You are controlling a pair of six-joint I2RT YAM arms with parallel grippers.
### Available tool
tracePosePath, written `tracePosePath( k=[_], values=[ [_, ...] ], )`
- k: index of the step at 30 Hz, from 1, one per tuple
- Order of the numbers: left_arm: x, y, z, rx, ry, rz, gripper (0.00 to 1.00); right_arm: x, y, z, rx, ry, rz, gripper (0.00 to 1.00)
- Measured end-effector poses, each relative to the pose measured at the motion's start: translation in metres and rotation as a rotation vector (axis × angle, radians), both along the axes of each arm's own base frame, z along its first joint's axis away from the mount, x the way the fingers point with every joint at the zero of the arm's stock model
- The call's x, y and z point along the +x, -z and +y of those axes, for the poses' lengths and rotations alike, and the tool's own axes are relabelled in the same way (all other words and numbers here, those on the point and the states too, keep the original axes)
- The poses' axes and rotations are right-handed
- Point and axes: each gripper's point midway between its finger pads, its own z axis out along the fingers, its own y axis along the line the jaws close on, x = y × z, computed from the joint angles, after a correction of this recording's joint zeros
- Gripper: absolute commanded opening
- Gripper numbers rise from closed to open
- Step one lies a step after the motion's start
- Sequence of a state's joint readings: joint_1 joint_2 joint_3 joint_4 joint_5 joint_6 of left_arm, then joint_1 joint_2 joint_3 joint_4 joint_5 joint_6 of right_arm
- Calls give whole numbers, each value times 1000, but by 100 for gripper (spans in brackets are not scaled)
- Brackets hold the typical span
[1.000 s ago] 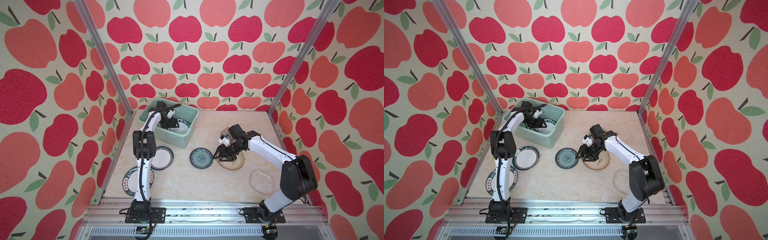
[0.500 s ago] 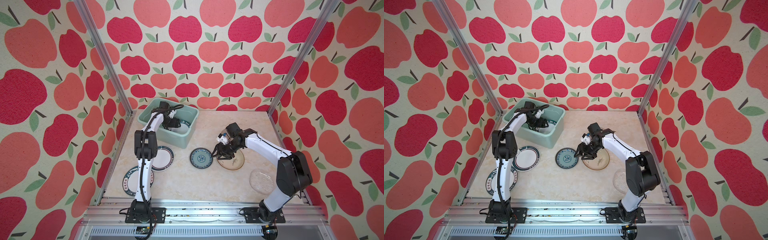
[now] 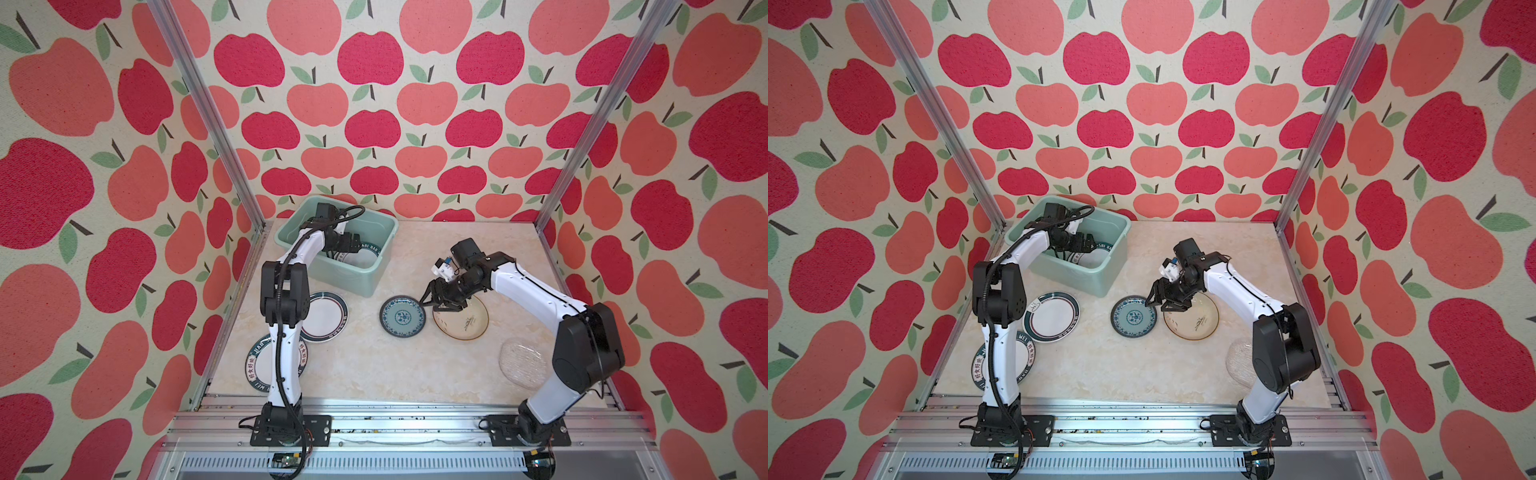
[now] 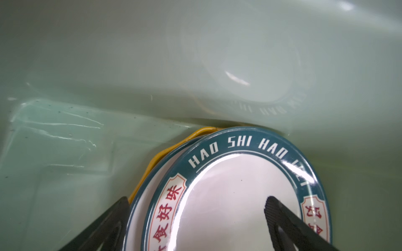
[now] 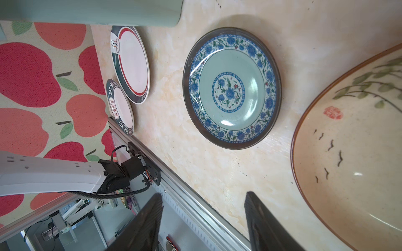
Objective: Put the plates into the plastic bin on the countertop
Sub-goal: 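Lift the left gripper from the bin while the right moves toward the blue-patterned plate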
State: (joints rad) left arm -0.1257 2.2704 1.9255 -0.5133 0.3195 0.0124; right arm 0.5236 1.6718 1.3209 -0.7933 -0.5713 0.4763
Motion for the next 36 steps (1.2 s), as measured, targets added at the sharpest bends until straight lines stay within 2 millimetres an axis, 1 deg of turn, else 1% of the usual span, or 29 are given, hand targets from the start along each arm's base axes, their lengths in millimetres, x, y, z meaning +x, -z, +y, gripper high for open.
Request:
tracePosePath(
  k=[2,5,8,10,13,14,16,17,18,20,22,23,25,27,28,30,32,34,36],
  values=[
    [0,-13,3,0,-21,-50,99,5,-4,0,3,8,-30,69],
    [-1,-43,5,-1,-42,-154,99,12,-15,0,14,25,-89,72],
    [-2,-88,7,2,-60,-284,99,20,-32,1,36,45,-168,75],
    [-11,-121,8,1,-73,-371,99,25,-43,0,51,62,-224,76],
    [-34,-179,9,-19,-74,-486,99,31,-61,-4,79,101,-319,77],
    [-44,-202,11,-27,-75,-529,99,31,-67,-6,91,118,-355,77],
    [-65,-241,18,-45,-85,-601,99,31,-76,-12,114,160,-411,77],
    [-80,-263,24,-61,-100,-642,99,31,-81,-15,131,185,-438,77],
    [-94,-281,31,-76,-113,-673,99,30,-86,-18,150,213,-465,77],
    [-124,-307,47,-110,-148,-721,99,28,-94,-24,189,273,-503,77],
    [-156,-324,62,-140,-184,-750,100,25,-101,-31,230,334,-533,76],
    [-172,-327,71,-146,-204,-755,100,24,-104,-33,248,362,-546,77],
    [-198,-324,81,-158,-233,-734,100,20,-110,-36,279,406,-561,76],
    [-221,-313,90,-167,-273,-686,100,14,-117,-35,311,434,-574,76],
    [-230,-306,93,-171,-294,-659,100,10,-119,-33,325,443,-580,76],
    [-247,-288,103,-180,-352,-593,99,1,-123,-29,351,458,-584,76],
    [-261,-263,112,-186,-422,-510,99,-8,-123,-24,373,476,-581,76],
    [-272,-239,120,-190,-495,-416,99,-17,-116,-19,385,502,-564,76],
    [-280,-218,126,-191,-550,-327,99,-26,-105,-11,387,522,-539,76]
  ],
)
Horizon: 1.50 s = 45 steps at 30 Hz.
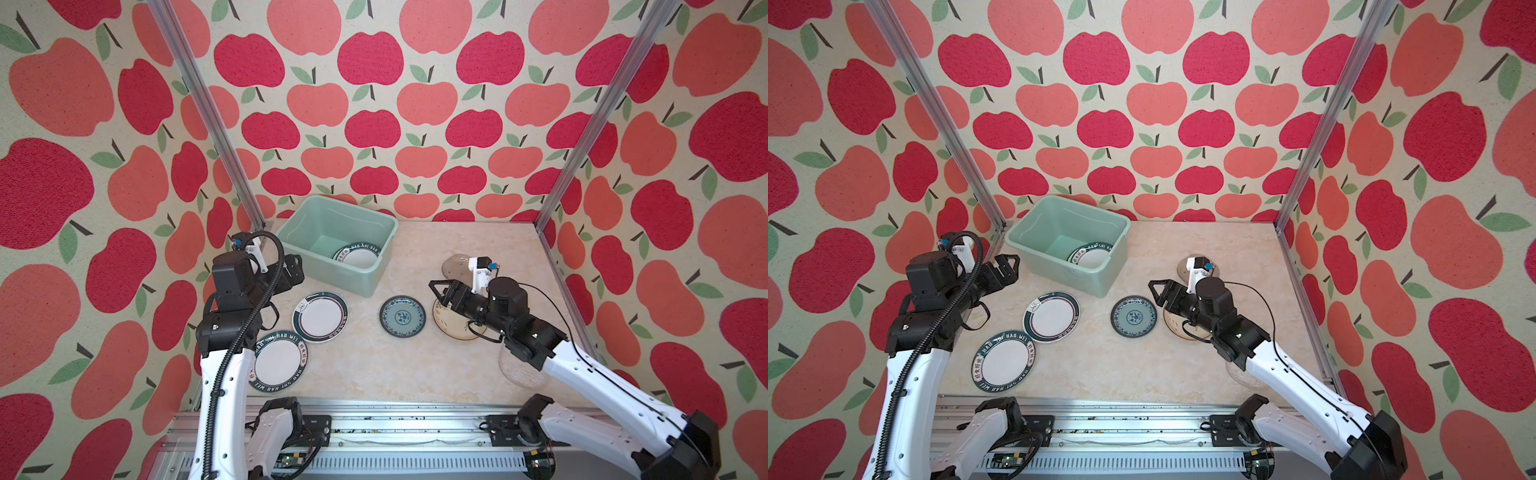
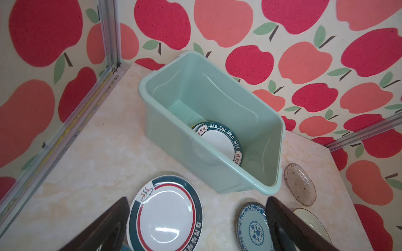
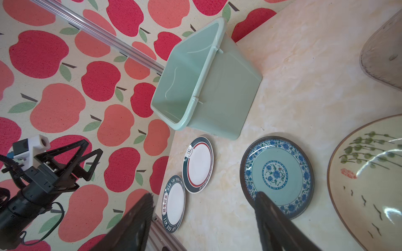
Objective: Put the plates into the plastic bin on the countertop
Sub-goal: 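Lift the left gripper from the bin while the right moves toward the blue-patterned plate, then move the left gripper to the red-rimmed plate while the right reaches across toward it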
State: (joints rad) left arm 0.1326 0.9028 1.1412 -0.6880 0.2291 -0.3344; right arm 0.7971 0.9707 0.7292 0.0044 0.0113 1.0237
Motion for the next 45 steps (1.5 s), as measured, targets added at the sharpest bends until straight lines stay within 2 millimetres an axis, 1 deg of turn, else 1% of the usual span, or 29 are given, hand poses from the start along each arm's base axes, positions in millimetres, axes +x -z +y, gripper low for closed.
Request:
tracePosePath(
  k=[3,7,11,15,18,20,22,24,28,31,33,36,41,45],
  values=[
    [-8,30,7,-44,-55,133,99,-13,20,15,1,10,38,76],
    [-15,72,17,-86,-122,312,99,-25,39,46,-7,0,62,76],
    [-17,108,21,-120,-156,457,99,-23,60,68,-1,18,93,75],
    [-15,127,23,-130,-163,534,99,-23,81,88,15,38,114,75],
    [-18,136,26,-136,-173,562,99,-31,106,108,7,21,148,74],
    [-20,141,29,-149,-183,578,99,-37,128,120,-11,11,188,74],
    [-21,145,32,-165,-199,591,99,-42,145,133,-21,-3,223,74],
    [-23,150,35,-184,-218,604,99,-42,155,147,-16,-14,255,74],
    [-27,155,41,-221,-264,616,99,-41,163,172,25,-39,312,72],
    [-24,157,41,-248,-272,618,99,-40,171,187,49,-63,357,72],
    [-18,162,40,-273,-269,627,99,-38,175,196,56,-77,384,72],
    [-10,176,38,-313,-264,665,99,-34,179,210,68,-99,414,71],
    [8,198,36,-384,-273,701,99,-30,173,231,96,-129,434,71],
    [22,211,33,-438,-259,711,100,-28,171,242,117,-134,450,70]
  ],
)
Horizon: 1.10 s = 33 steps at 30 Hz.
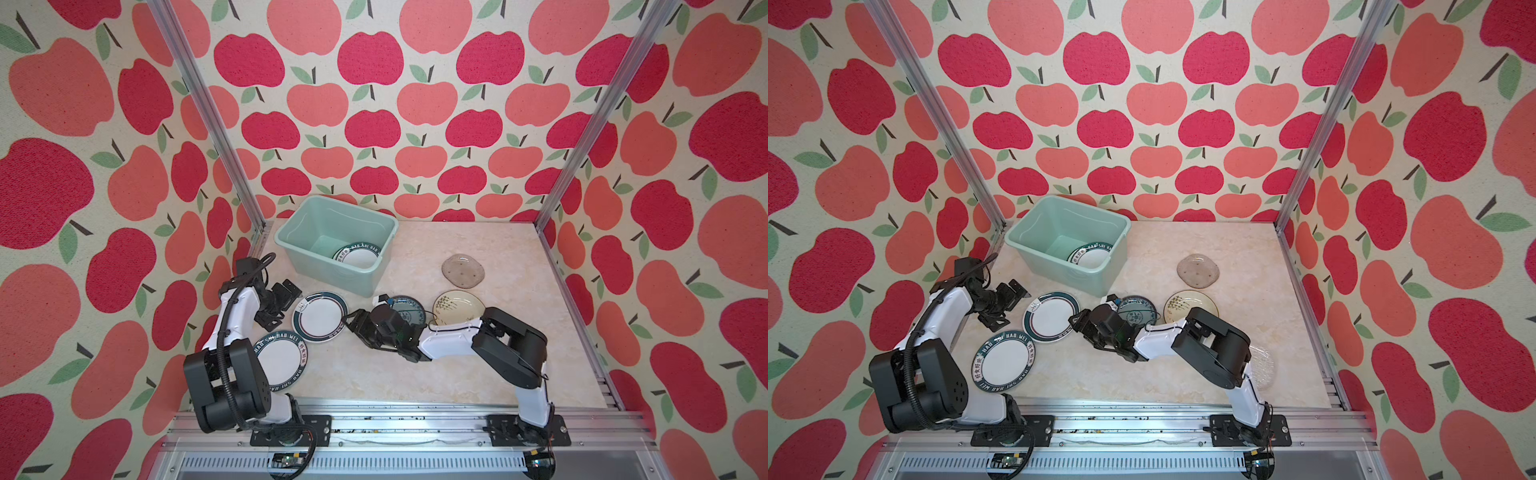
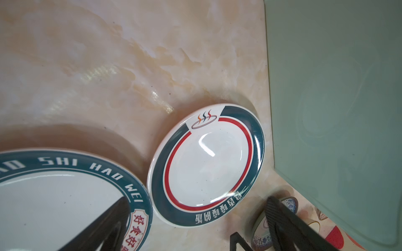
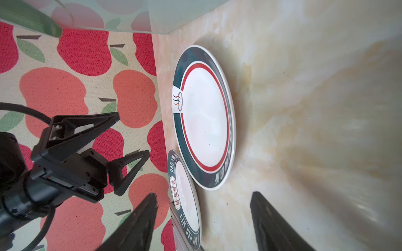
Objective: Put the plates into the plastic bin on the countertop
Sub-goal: 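Move the left gripper to the red-rimmed plate while the right reaches across toward it, then grasp the red-rimmed plate's rim with the right gripper and tilt it up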
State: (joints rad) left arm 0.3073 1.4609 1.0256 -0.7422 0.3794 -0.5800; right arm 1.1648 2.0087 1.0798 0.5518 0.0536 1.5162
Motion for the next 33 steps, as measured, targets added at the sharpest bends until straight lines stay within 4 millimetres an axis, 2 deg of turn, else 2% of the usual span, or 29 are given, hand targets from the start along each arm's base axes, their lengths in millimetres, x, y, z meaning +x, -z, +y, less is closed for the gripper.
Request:
tracePosePath(
  k=[8,12,22,33],
  values=[
    [21,18,-4,-67,9,-17,99,1,28,9,-23,21,68,69],
    [30,24,-1,-85,2,-35,97,2,30,17,-7,29,87,65],
    [37,31,5,-113,-13,-50,95,5,38,33,21,38,139,45],
    [39,36,11,-134,-24,-54,93,2,48,33,-52,54,188,24]
  ],
)
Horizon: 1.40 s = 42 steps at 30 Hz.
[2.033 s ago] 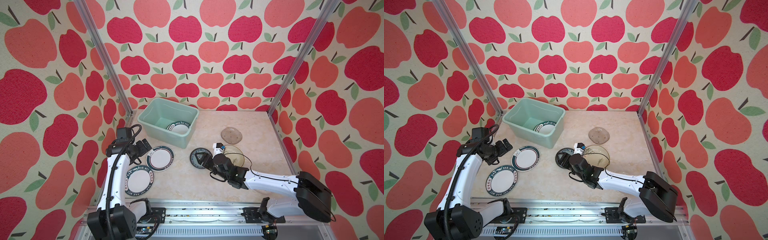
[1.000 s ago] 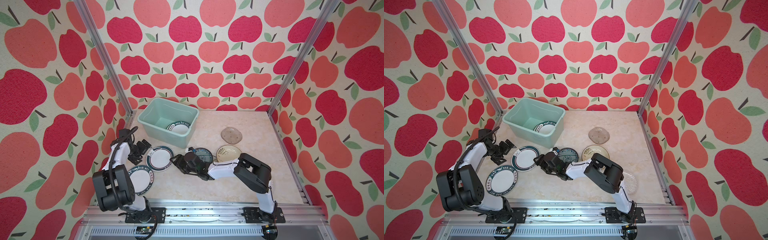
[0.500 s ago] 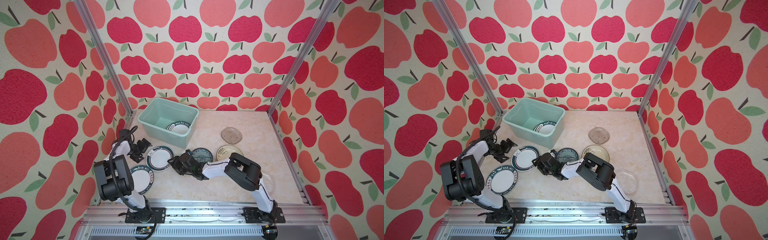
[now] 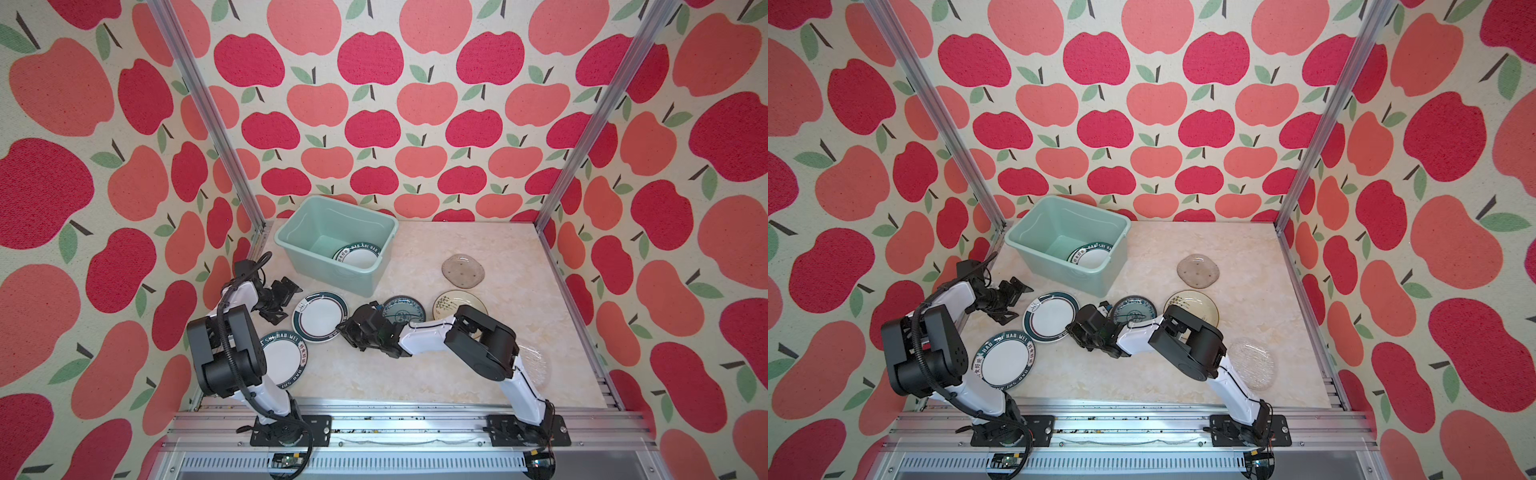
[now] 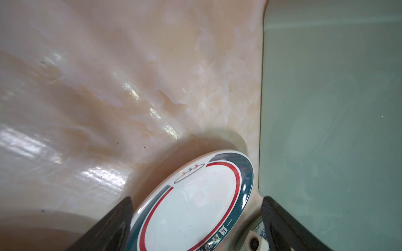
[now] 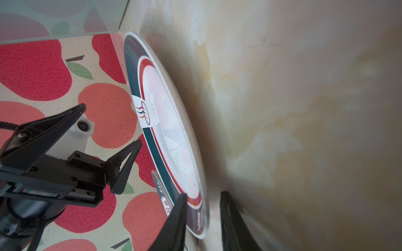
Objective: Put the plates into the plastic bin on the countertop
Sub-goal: 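Grasp the red-rimmed plate's rim with the right gripper and tilt it up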
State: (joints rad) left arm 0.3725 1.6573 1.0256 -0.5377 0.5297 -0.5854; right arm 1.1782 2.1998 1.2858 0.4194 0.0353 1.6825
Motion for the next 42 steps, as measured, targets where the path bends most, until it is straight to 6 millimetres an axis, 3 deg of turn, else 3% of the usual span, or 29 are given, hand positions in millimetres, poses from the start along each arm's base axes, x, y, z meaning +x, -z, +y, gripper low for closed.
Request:
tracePosePath(
  k=[9,16,29,42],
  values=[
    [0,17,1,-7,28,37,84,0,3,-1,-18,4,14,11],
    [6,18,2,7,84,20,78,0,1,1,-10,4,10,0],
    [-3,22,-14,-25,165,-8,72,1,2,-11,52,27,-31,0],
    [-6,12,-31,-41,238,-86,44,6,3,-21,80,38,-44,0]
  ],
)
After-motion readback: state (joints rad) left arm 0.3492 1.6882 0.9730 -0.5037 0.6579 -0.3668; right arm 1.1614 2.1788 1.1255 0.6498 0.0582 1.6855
